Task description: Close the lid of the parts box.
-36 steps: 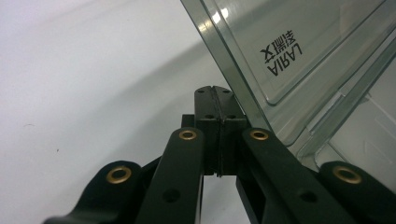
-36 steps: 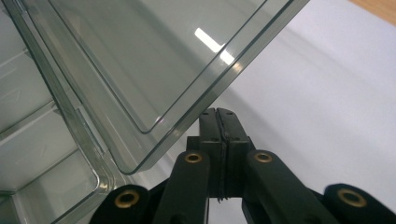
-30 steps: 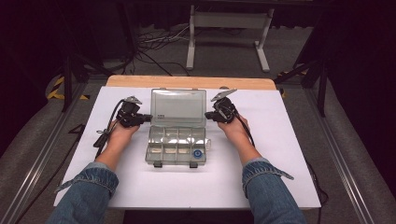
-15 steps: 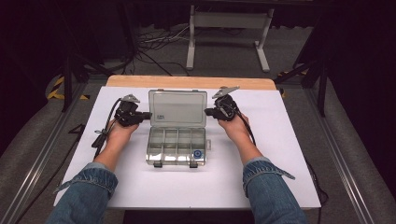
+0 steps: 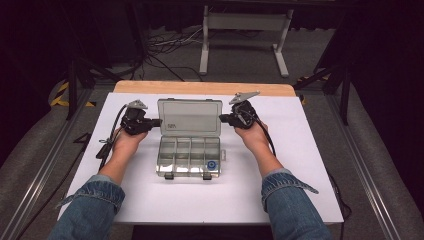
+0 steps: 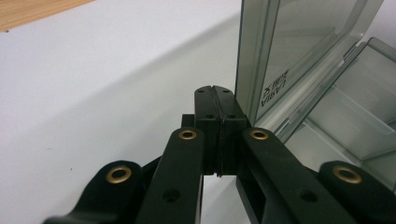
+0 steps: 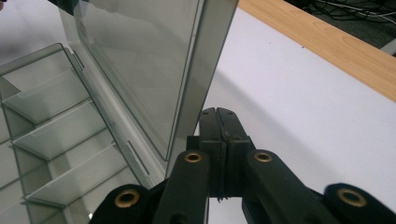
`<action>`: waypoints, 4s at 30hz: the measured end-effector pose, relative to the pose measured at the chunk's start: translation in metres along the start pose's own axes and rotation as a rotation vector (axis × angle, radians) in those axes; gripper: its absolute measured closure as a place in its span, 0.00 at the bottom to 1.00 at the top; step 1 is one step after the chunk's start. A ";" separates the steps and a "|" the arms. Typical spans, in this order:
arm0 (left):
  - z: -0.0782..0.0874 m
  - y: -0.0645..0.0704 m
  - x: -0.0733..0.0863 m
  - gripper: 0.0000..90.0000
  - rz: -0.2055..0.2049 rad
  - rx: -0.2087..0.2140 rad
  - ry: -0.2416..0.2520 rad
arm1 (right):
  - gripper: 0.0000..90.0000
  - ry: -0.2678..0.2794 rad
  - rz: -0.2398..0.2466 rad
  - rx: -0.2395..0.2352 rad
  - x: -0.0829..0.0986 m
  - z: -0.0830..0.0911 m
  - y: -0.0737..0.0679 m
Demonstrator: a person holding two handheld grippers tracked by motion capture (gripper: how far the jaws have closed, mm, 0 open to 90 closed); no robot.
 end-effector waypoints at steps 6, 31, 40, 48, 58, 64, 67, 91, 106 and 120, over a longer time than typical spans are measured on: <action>0.006 0.003 -0.002 0.99 -0.002 0.020 0.022 | 1.00 0.024 0.009 -0.003 -0.004 0.008 -0.002; 0.032 0.018 -0.008 0.99 -0.048 0.056 0.070 | 1.00 0.097 0.058 -0.026 -0.020 0.040 -0.020; 0.038 0.022 -0.008 0.99 -0.061 0.074 0.079 | 1.00 0.113 0.075 -0.037 -0.021 0.049 -0.029; 0.045 0.028 -0.005 0.99 -0.046 0.102 0.094 | 1.00 0.122 0.085 -0.054 -0.020 0.056 -0.039; 0.061 0.042 0.003 0.99 -0.076 0.175 0.094 | 1.00 0.133 0.103 -0.105 -0.017 0.066 -0.056; 0.069 0.055 0.011 0.98 -0.135 0.186 0.053 | 1.00 0.111 0.127 -0.124 -0.010 0.068 -0.070; 0.071 0.060 0.016 0.98 -0.176 0.190 0.036 | 1.00 0.091 0.139 -0.141 -0.006 0.068 -0.077; 0.069 0.083 0.050 0.97 -0.227 0.238 -0.075 | 1.00 0.046 0.150 -0.241 0.015 0.064 -0.114; 0.062 0.083 0.069 0.96 -0.201 0.258 -0.091 | 1.00 0.039 0.125 -0.256 0.032 0.053 -0.123; 0.058 0.083 0.078 0.95 -0.212 0.256 -0.100 | 0.99 0.025 0.119 -0.244 0.041 0.049 -0.129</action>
Point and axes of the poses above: each handheld gripper's, and its own axes: z roughly backward along the jaws, x roughly out of its underside, y roughly to its right, the point moved 5 cm from there along -z, roughly forward along the jaws, and after that the axes turned 9 degrees about z, right-handed, at the moved point
